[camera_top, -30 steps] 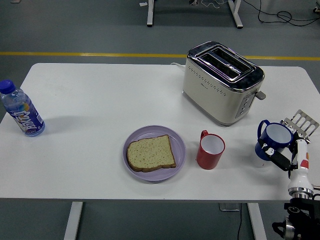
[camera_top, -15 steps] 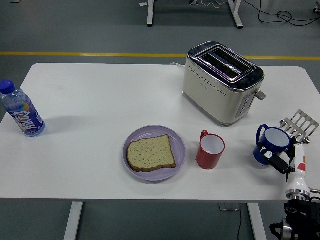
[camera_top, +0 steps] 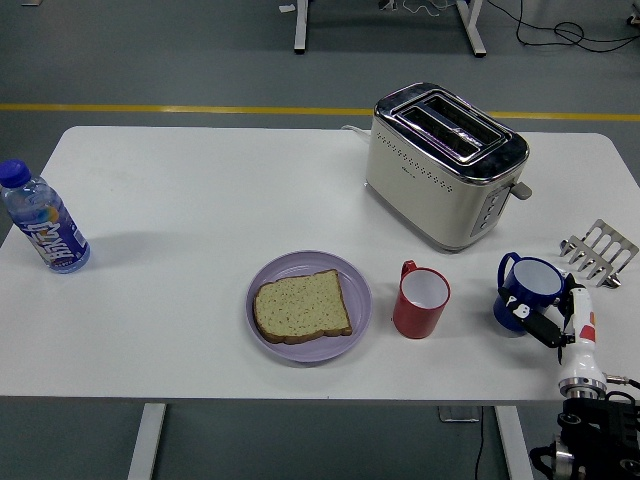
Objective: Pick up the cup,pour liquid into bread,place the cup on the desk
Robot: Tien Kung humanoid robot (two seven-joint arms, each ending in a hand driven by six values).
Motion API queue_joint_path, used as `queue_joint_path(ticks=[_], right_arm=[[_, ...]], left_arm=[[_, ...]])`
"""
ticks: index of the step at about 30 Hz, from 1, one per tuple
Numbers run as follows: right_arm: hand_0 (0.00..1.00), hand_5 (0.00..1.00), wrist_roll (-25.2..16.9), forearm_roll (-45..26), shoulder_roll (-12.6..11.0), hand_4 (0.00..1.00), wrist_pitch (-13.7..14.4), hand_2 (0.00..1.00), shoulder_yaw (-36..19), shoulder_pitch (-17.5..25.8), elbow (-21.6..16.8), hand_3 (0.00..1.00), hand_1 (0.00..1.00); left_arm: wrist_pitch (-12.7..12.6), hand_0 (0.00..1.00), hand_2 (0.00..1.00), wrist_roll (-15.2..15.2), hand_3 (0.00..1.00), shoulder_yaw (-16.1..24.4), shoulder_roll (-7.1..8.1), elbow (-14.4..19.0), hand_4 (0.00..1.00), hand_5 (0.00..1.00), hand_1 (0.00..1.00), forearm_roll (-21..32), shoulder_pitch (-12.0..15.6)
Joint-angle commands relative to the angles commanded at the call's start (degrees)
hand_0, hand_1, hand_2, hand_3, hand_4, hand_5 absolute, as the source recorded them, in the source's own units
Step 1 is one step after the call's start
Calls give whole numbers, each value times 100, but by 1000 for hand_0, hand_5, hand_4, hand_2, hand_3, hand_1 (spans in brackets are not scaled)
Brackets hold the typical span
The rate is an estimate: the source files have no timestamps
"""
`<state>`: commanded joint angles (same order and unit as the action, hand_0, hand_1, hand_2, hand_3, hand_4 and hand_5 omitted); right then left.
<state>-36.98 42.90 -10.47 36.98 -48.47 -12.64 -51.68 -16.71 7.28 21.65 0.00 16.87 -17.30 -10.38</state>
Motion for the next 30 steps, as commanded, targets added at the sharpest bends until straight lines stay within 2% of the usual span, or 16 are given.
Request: queue_joint_path(ticks=[30], right_arm=[[456, 11, 0, 11, 34, 719, 0, 449, 182, -134, 170, 461, 329]], left_arm=[[15, 682, 691, -33, 545, -63, 0, 5, 252, 998, 688, 118, -37]])
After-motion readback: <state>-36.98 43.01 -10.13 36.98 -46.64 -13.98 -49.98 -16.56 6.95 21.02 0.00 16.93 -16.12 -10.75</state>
